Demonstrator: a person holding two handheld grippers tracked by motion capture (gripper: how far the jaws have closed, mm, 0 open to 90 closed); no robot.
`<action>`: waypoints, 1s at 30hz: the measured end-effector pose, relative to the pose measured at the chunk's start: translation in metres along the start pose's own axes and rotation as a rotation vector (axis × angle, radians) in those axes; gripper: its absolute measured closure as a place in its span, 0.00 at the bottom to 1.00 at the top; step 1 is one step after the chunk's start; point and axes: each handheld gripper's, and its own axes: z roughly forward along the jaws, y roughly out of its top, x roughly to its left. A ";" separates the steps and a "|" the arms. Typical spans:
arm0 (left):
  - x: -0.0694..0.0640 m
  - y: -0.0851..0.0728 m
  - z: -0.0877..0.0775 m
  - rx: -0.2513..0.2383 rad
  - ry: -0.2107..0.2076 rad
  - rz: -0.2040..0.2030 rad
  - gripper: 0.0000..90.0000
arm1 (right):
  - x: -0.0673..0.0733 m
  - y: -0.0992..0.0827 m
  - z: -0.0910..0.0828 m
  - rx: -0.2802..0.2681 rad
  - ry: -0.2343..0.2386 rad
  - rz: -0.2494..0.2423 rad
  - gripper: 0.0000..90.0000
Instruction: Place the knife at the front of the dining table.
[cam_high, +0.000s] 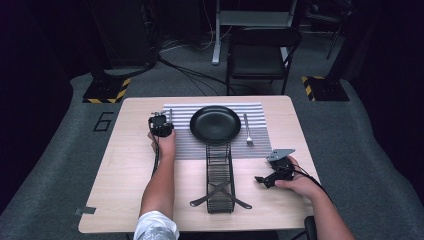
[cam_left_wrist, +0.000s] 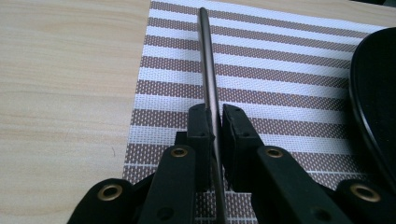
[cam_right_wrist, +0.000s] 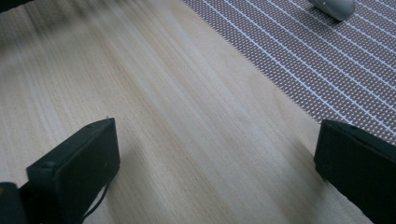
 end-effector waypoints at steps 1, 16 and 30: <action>-0.001 -0.001 0.000 -0.004 0.001 -0.003 0.91 | 0.000 0.000 0.000 0.000 0.000 0.000 0.00; -0.006 -0.001 0.000 -0.009 0.009 0.049 0.91 | 0.000 0.000 0.000 0.001 0.000 0.000 0.00; -0.010 -0.004 -0.001 0.014 -0.079 0.051 0.80 | 0.000 0.000 0.000 0.001 0.000 0.000 0.00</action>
